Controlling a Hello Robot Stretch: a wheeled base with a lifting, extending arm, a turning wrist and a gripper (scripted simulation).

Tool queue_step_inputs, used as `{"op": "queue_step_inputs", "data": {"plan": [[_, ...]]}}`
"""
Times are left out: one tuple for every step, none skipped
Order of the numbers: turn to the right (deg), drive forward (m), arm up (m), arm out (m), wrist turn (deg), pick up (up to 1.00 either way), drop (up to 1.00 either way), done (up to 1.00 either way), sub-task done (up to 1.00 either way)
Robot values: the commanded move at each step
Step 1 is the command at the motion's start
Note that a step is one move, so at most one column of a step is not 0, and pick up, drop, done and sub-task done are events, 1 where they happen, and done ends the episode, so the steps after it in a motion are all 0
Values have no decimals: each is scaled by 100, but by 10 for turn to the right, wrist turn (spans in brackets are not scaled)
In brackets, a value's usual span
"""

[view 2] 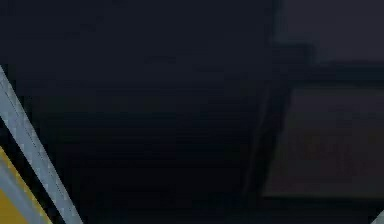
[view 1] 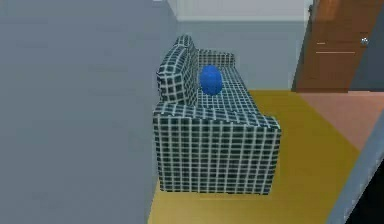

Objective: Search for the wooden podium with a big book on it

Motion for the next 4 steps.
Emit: {"op": "queue_step_inputs", "data": {"plan": [[0,50,0,0,0,0,0,0,0],[450,0,0,0,0,0,0,0,0],[30,0,0,0,0,0,0,0,0],[30,0,0,0,0,0,0,0,0]]}}
